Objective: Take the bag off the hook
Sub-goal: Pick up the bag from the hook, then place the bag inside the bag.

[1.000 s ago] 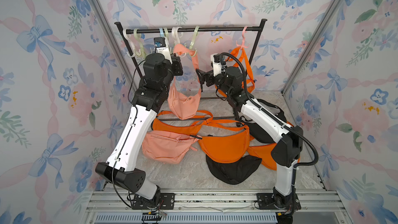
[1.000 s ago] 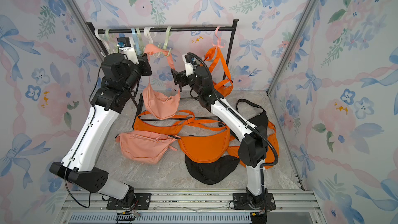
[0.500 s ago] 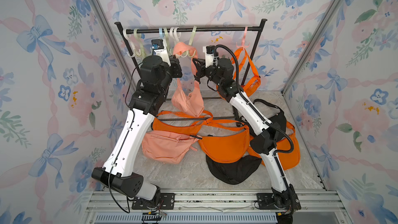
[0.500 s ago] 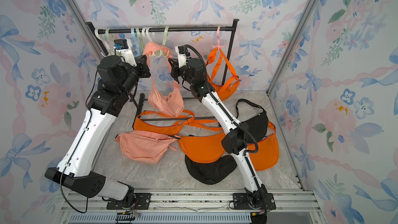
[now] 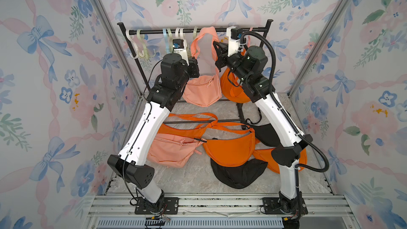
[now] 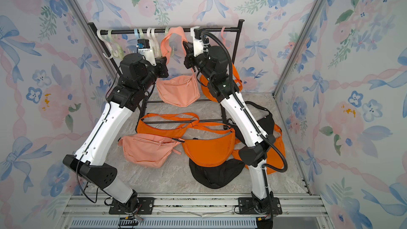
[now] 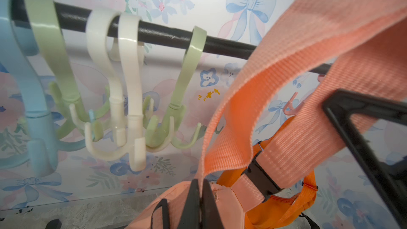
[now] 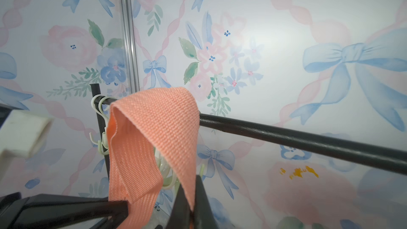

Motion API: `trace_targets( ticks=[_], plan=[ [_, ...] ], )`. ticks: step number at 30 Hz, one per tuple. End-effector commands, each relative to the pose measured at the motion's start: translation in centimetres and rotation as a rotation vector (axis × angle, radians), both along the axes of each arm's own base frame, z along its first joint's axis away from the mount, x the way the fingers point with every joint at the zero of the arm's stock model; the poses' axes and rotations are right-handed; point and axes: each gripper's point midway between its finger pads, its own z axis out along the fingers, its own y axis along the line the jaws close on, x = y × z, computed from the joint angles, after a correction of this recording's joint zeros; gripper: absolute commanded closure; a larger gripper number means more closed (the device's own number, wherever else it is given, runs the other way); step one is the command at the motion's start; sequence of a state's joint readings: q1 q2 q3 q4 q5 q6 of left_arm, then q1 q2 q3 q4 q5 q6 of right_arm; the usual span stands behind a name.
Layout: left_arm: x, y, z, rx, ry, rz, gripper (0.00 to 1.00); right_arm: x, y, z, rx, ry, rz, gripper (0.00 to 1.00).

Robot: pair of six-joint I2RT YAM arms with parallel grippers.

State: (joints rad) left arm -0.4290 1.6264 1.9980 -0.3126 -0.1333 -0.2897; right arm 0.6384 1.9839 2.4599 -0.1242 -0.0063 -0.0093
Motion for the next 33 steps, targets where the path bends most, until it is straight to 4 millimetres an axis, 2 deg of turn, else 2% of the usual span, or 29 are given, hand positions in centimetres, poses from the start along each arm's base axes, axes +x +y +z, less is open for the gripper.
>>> trace_targets(
  ticks=[1,3,7,11,13,17,19,21,26,29,33],
  plan=[
    [-3.1,0.6,2.5,-0.024,-0.056,-0.001,1.00,-5.2,-1.8,1.9,-0.053,-0.073,-0.059,1.00],
    [-4.4,1.0,2.0,-0.023,-0.048,0.007,1.00,-9.0,-3.2,2.2,-0.053,-0.106,-0.080,1.00],
    [-7.3,1.5,1.0,-0.021,-0.036,0.042,1.00,-14.2,-6.8,1.5,-0.027,-0.082,-0.131,1.00],
    [-10.1,-0.3,1.0,-0.028,-0.043,-0.030,1.00,-18.0,-9.5,-0.8,-0.018,-0.012,-0.132,1.00],
    [-10.8,-0.9,-0.7,-0.044,-0.003,-0.057,1.00,-19.4,-10.7,-2.1,-0.029,0.014,-0.153,1.00],
    [-11.3,-2.0,-6.6,-0.078,0.127,-0.089,1.00,-20.4,-14.2,-4.1,-0.009,0.070,-0.236,1.00],
    [-11.1,-2.8,-9.4,-0.081,0.185,-0.103,1.00,-20.0,-15.4,-5.3,-0.016,0.086,-0.291,1.00],
    [-10.8,-3.3,-11.4,-0.068,0.223,-0.102,1.00,-18.7,-16.2,-7.1,-0.020,0.125,-0.336,1.00],
    [-8.5,-4.6,-14.8,-0.019,0.262,-0.080,1.00,-12.3,-18.2,-13.8,-0.007,0.297,-0.404,1.00],
    [-6.4,-5.7,-16.6,0.010,0.297,-0.073,1.00,-8.8,-20.0,-16.2,0.053,0.360,-0.438,1.00],
    [-4.3,-6.7,-19.6,0.008,0.354,-0.075,1.00,-5.3,-20.9,-19.5,0.067,0.451,-0.459,1.00]
  ],
)
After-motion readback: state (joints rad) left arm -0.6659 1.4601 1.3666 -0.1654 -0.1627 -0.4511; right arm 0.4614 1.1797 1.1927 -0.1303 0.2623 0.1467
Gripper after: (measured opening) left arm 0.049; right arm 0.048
